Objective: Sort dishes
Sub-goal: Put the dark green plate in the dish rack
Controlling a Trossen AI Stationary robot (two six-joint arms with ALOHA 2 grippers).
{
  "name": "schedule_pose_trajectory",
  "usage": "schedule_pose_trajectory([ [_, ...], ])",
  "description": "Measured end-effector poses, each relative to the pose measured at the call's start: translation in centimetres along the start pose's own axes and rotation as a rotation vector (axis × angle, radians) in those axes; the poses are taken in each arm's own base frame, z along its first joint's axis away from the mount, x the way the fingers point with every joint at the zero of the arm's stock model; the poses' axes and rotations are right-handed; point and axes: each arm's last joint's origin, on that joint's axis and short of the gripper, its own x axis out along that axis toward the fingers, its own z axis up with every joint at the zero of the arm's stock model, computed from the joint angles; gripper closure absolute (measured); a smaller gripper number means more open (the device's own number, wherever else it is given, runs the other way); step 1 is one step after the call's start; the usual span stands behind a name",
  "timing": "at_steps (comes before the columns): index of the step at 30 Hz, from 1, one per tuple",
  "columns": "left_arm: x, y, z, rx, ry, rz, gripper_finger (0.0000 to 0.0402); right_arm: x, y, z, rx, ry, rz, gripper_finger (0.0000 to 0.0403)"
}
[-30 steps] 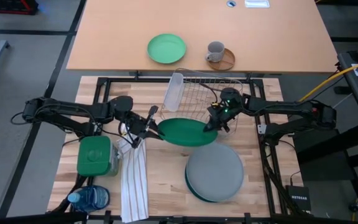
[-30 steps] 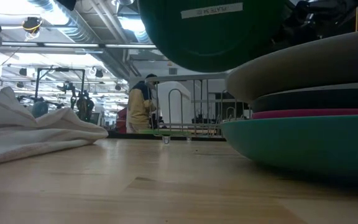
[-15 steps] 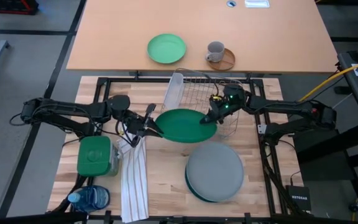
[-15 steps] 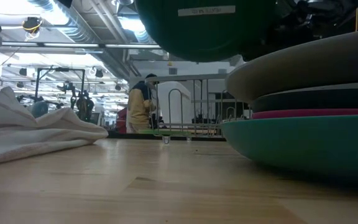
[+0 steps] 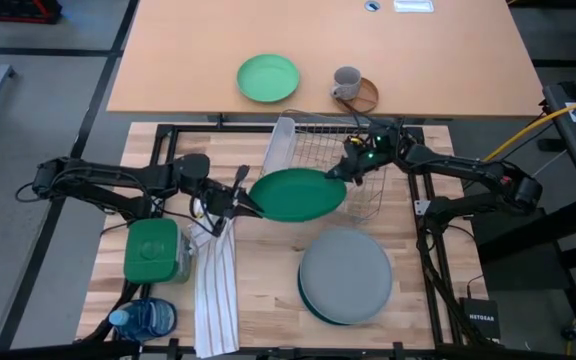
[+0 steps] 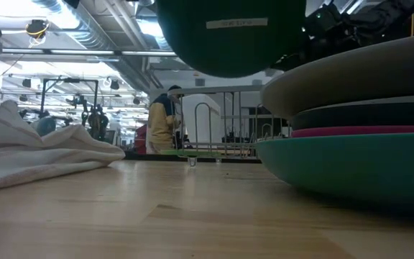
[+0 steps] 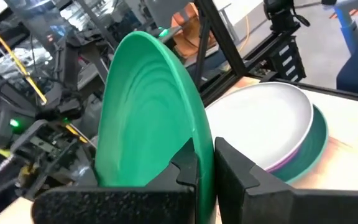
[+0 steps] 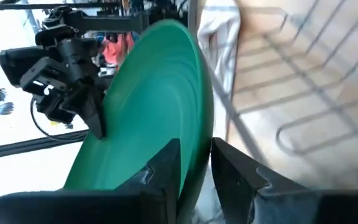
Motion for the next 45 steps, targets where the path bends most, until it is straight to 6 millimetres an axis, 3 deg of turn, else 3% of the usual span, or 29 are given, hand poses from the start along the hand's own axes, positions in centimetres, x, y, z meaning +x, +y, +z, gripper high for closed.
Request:
schedule_pose_trajectory([
  [8, -0.1, 0.1, 0.1, 0.051, -0.011, 0.006, 0.0386, -0.1, 0.1, -0.8, 0.221, 0.279, 0.045, 0.0312],
  [20, -0.2, 0.2, 0.0, 0.160, 0.009, 0.024, 0.0386, -0.2, 0.0, -0.8, 0.332, 0.292, 0.026, 0.0312],
  [25, -0.6, 0.2, -0.1, 0.153, 0.050, 0.024, 0.0386, -1.0, -0.2, -0.1, 0.346, 0.242, 0.038, 0.0312],
  [34, -0.9, 0.2, -0.4, 0.138, 0.132, 0.071, 0.0387, -4.4, 0.0, 2.4, 0.257, 0.092, 0.128, 0.0312],
  [40, -1.2, 1.2, 0.0, 0.134, 0.176, 0.219, 0.0399, -6.0, -0.4, 3.3, 0.212, 0.005, 0.147, 0.0312],
  [45, -1.2, 1.8, 0.8, 0.056, 0.076, 0.286, 0.0399, -7.5, -0.5, 4.0, 0.069, -0.079, 0.160, 0.0312],
])
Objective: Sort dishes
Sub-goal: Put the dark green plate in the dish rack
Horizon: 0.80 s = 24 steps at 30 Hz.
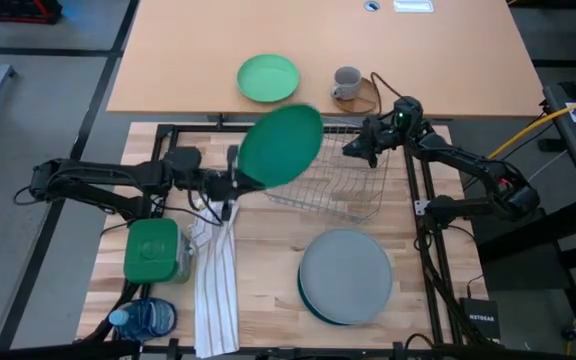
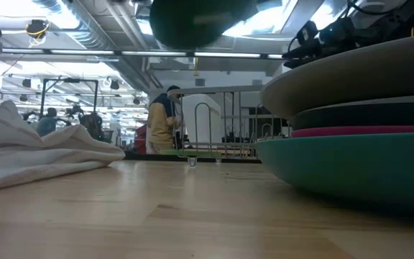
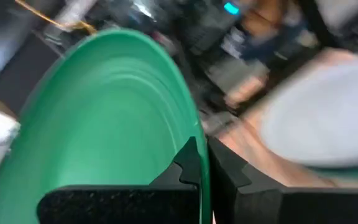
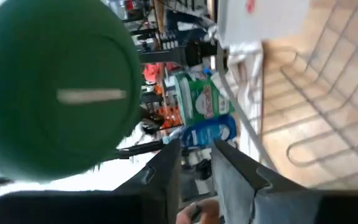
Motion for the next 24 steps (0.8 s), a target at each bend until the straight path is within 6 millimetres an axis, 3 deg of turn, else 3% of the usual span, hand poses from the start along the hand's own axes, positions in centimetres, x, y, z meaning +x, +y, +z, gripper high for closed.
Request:
schedule_pose_trajectory([
  [5, 0.1, 0.3, 0.3, -0.213, -0.055, 0.035, 0.0400, -1.4, 1.3, 0.7, -0.245, -0.054, 0.059, 0.0312],
  [12, 1.1, 1.3, 1.8, -0.570, -0.317, 0.110, 0.0400, -3.6, 4.0, 0.8, -0.605, -0.159, 0.153, 0.0313],
  [17, 3.6, 0.7, 1.3, -0.791, -0.513, 0.106, 0.0400, -4.9, 4.7, 0.9, -0.740, -0.235, 0.165, 0.0314],
  [24, 9.6, -1.2, -1.7, -1.079, -0.572, 0.140, 0.0400, -6.5, 4.6, 1.2, -0.922, -0.303, 0.120, 0.0314],
])
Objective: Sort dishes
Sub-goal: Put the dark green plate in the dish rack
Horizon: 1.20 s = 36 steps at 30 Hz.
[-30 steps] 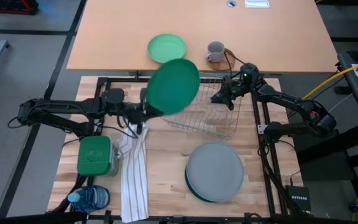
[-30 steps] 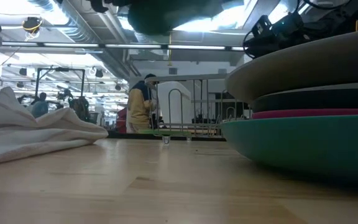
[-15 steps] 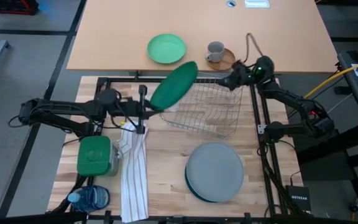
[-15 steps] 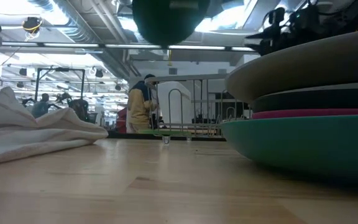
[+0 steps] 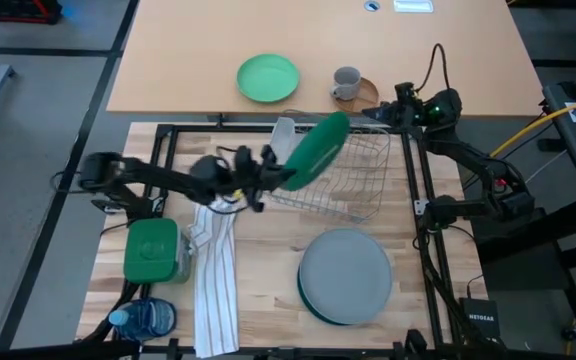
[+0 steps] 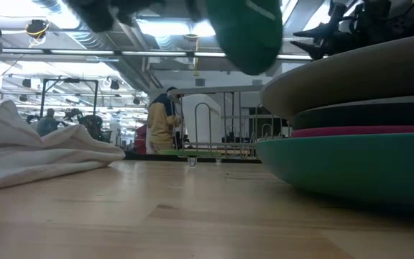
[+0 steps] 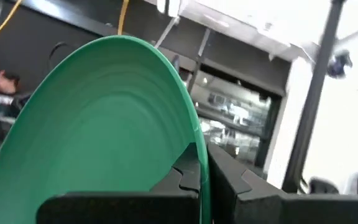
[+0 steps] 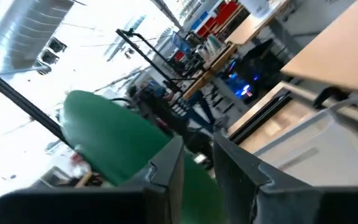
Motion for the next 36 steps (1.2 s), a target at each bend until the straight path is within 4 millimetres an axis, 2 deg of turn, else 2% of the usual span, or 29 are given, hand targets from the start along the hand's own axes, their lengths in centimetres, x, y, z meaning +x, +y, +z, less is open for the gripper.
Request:
schedule_pose_trajectory([
  [5, 4.1, 1.7, -3.7, -0.145, 0.024, 0.021, 0.0400, -1.0, -0.2, 0.2, -0.100, 0.018, -0.010, 0.0314],
  [8, 6.3, 2.4, -5.0, -0.232, 0.009, 0.030, 0.0400, -1.2, -0.3, 0.1, -0.144, 0.046, -0.001, 0.0314],
  [11, 7.6, 3.3, -6.6, -0.292, 0.024, 0.112, 0.0400, -1.2, -0.3, 0.0, -0.191, 0.073, 0.017, 0.0314],
  [15, 7.9, 4.6, -8.6, -0.346, 0.036, 0.253, 0.0401, -1.2, -0.2, 0.0, -0.233, 0.087, 0.029, 0.0314],
  [25, 7.8, 5.4, -8.4, -0.316, -0.045, 0.363, 0.0401, -1.2, -0.2, 0.0, -0.288, 0.086, 0.031, 0.0314],
  [36, 7.4, 6.5, -9.4, -0.304, 0.040, 0.497, 0.0401, -1.2, -0.3, 0.0, -0.285, 0.084, 0.028, 0.0314],
])
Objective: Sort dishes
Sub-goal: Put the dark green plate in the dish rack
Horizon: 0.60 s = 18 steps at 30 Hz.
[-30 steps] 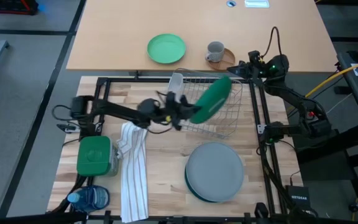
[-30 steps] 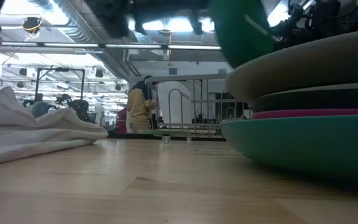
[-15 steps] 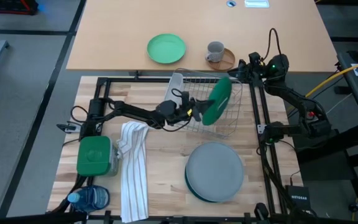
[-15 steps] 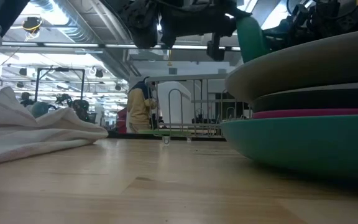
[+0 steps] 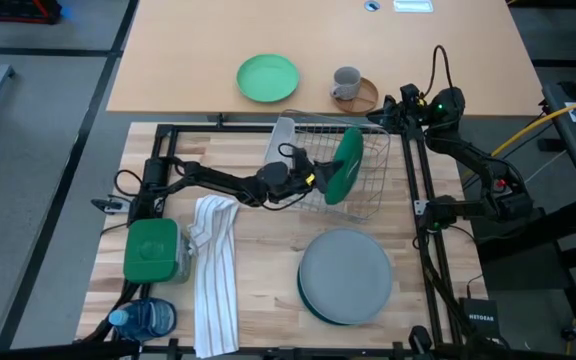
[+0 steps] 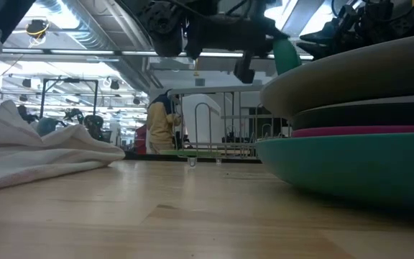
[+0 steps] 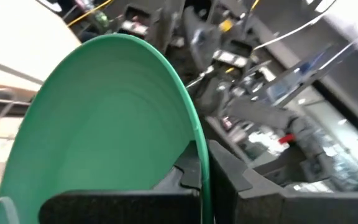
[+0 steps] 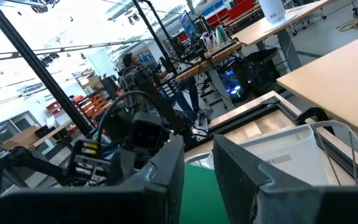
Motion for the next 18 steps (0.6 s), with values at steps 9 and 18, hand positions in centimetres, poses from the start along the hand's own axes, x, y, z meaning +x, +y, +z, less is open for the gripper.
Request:
schedule_pose_trajectory([
  [9, 0.3, 1.4, 0.4, 0.087, -0.016, 0.117, 0.0401, 0.0, -0.7, -0.6, 0.117, -0.021, -0.058, 0.0314],
  [18, 0.7, 2.3, 1.4, 0.142, -0.056, 0.157, 0.0398, 0.0, -1.5, -1.4, 0.259, -0.033, -0.123, 0.0314],
])
